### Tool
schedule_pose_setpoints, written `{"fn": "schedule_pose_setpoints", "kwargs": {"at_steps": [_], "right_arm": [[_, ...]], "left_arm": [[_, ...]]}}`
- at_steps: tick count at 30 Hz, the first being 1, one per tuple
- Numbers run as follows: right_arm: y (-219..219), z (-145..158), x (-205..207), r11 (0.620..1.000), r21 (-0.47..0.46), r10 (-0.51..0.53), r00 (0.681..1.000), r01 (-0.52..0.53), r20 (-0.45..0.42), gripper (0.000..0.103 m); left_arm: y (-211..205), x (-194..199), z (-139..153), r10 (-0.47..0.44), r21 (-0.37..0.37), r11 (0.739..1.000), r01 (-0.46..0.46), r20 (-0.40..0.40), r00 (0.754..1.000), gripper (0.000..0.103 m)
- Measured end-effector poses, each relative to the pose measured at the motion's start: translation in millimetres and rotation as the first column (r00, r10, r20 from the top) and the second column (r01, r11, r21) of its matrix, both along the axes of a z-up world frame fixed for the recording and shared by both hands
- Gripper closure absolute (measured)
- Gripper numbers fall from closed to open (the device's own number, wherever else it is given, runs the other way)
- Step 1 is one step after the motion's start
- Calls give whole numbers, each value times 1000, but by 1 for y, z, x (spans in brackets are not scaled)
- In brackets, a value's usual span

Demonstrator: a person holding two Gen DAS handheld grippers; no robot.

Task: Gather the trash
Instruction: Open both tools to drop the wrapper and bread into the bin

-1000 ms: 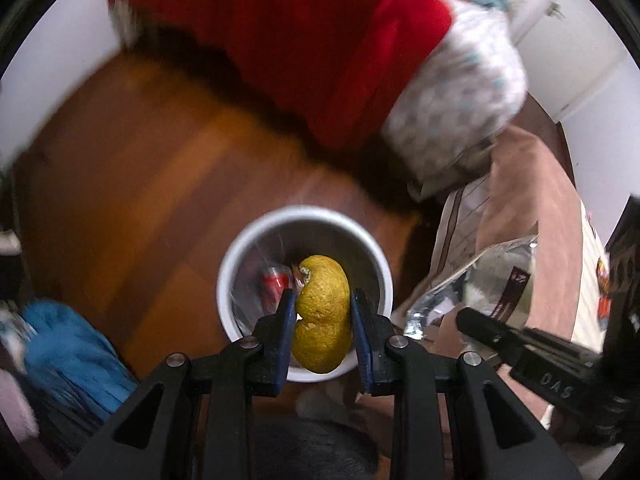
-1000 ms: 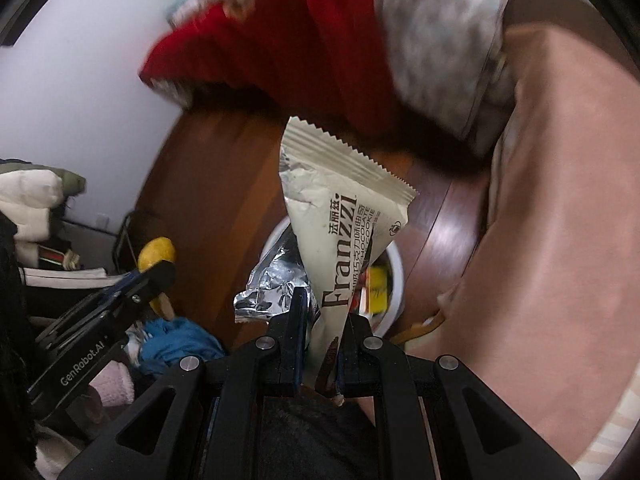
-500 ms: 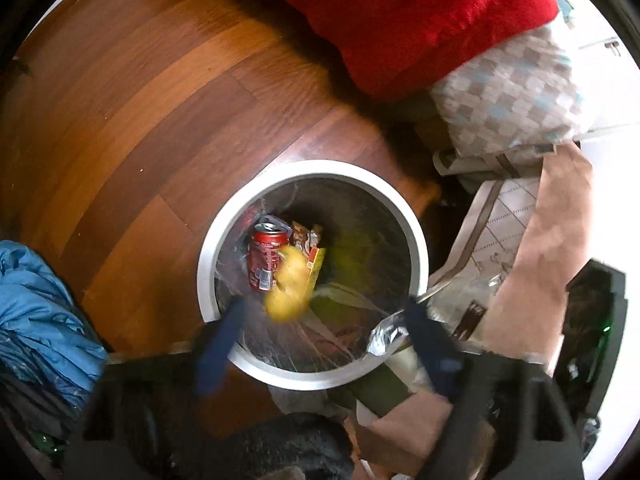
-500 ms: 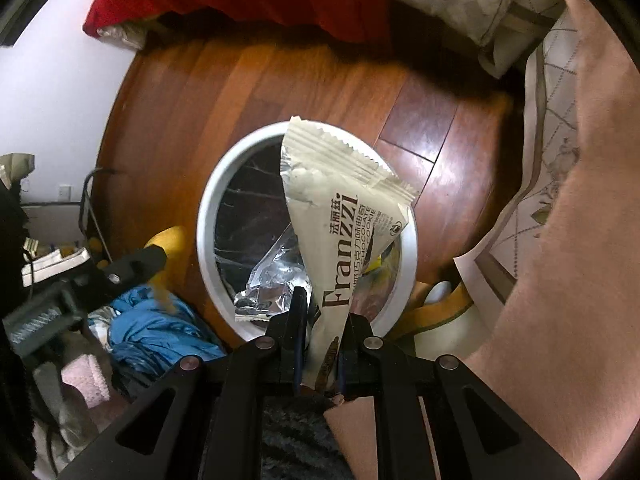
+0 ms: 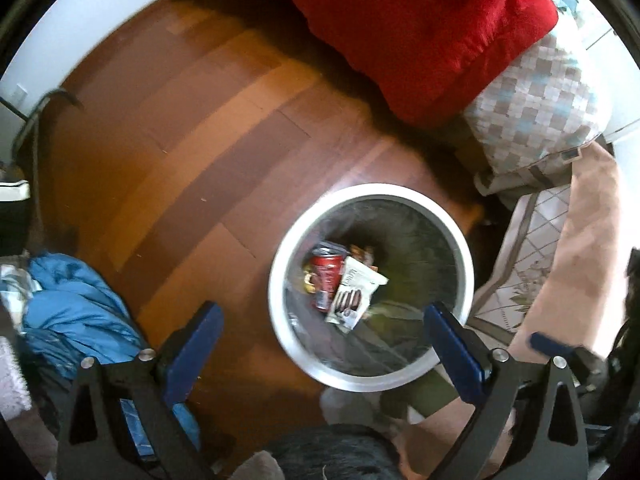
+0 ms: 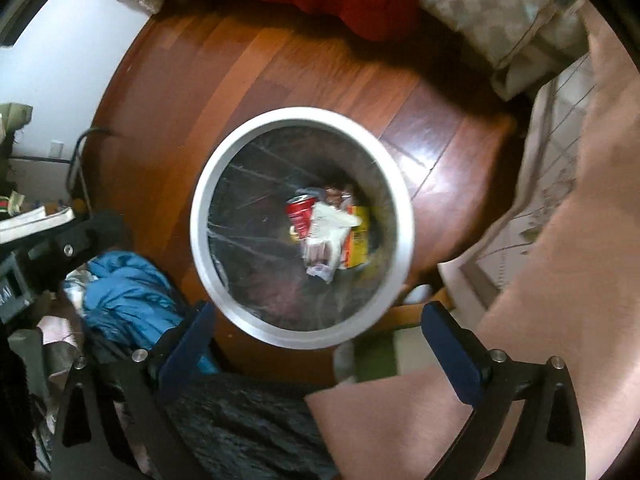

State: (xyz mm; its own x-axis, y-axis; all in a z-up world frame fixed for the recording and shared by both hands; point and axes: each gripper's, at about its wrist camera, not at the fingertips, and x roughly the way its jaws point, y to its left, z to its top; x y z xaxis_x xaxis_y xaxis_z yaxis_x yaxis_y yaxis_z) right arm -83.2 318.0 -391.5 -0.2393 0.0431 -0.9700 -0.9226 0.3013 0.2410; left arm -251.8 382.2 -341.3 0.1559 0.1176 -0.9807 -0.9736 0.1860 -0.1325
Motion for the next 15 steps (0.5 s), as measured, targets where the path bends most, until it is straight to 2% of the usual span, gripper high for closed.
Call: {"fn": "schedule_pose_setpoints", "kwargs": {"at_steps": [4,6,15], "right_arm": [[-5,14,3,1000,17,21,994,-23,111,0],[-8,20,4,999,23,25,991,-29,134,0],[-25,57,4,996,88,13,988,-27,151,0]], "left_arm": [[-13,-4,10,-11,48,999,13,-39,999,0],[-20,-5,15,-17,61,998,20,-47,999,0],[-47,-5,46,-28,124,992,35,-59,998,0]]}}
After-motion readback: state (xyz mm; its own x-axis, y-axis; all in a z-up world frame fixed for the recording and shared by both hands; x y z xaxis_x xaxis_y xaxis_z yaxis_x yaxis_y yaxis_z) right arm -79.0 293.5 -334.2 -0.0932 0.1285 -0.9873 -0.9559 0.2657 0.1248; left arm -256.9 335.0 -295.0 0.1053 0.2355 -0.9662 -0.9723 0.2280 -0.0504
